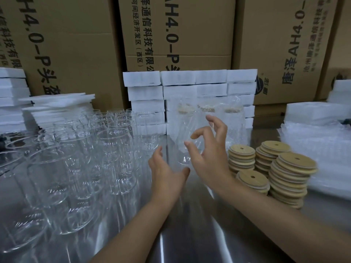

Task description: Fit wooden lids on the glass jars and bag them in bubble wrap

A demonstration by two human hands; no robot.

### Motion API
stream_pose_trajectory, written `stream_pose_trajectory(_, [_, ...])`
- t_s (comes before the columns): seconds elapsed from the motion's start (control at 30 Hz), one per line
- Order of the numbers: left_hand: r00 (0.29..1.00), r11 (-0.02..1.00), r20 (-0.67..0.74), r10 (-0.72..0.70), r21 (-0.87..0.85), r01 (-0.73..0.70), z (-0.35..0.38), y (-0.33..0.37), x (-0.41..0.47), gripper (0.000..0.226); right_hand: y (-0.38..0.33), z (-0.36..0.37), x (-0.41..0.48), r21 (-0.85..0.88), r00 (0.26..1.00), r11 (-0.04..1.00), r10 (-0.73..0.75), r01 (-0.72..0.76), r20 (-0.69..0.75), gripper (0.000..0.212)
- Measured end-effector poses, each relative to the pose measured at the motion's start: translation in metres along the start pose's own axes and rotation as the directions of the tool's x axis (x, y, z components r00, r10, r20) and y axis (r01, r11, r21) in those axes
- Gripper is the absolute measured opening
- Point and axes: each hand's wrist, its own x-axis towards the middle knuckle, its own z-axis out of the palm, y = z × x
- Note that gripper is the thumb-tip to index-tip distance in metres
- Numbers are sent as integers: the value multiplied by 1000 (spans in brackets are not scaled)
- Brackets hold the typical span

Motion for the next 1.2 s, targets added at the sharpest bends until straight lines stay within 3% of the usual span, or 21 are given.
stream_pose_trajectory(0.07, [990,993,88,-112,-22,114,0,-5,2,112,4,-3,-15,27,1000,999,-21,22,-20,17])
stream_pose_trajectory(0.17, [979,987,152,-137,-63,148,-1,-2,2,121,2,-4,-28,130,999,991,7,-12,38,22])
stream_pose_trajectory(0.23, [983,983,159,-91,-147,114,-2,5,2,109,-4,-4,-31,131,996,989,-74,66,52,31])
stream_pose_trajectory(0.3, [990,971,141,-18,-233,51,-3,7,2,100,-6,-2,-31,147,987,980,-147,136,68,52])
stream_pose_trajectory(0.37, [991,982,134,12,-191,14,-4,9,1,91,-8,-2,-31,198,986,973,-139,120,87,65])
stream_pose_trajectory(0.5, [990,987,133,-46,-144,65,-3,4,1,64,-2,-4,-32,228,979,974,-36,-11,199,64])
stream_pose_trajectory(0.6, [985,985,132,-109,-121,125,-2,-4,4,66,4,-5,-29,235,969,965,54,-112,242,67])
stream_pose_trajectory(0.67, [978,961,126,-164,-202,187,-3,-8,5,76,6,-4,-28,262,964,950,109,-173,242,71])
stream_pose_trajectory(0.83, [964,888,115,-241,-374,267,-4,-9,9,59,8,-6,-27,274,953,939,132,-208,272,66])
stream_pose_trajectory(0.97, [960,856,146,-241,-435,281,-6,-8,8,68,7,-7,-28,286,946,932,136,-223,294,63])
stream_pose_trajectory(1.1, [950,898,246,-194,-346,273,-7,-6,4,83,6,-9,-27,259,946,938,154,-230,285,67])
stream_pose_trajectory(1.2, [964,946,220,-150,-252,205,-6,-5,6,88,6,-10,-26,299,950,926,146,-229,275,71])
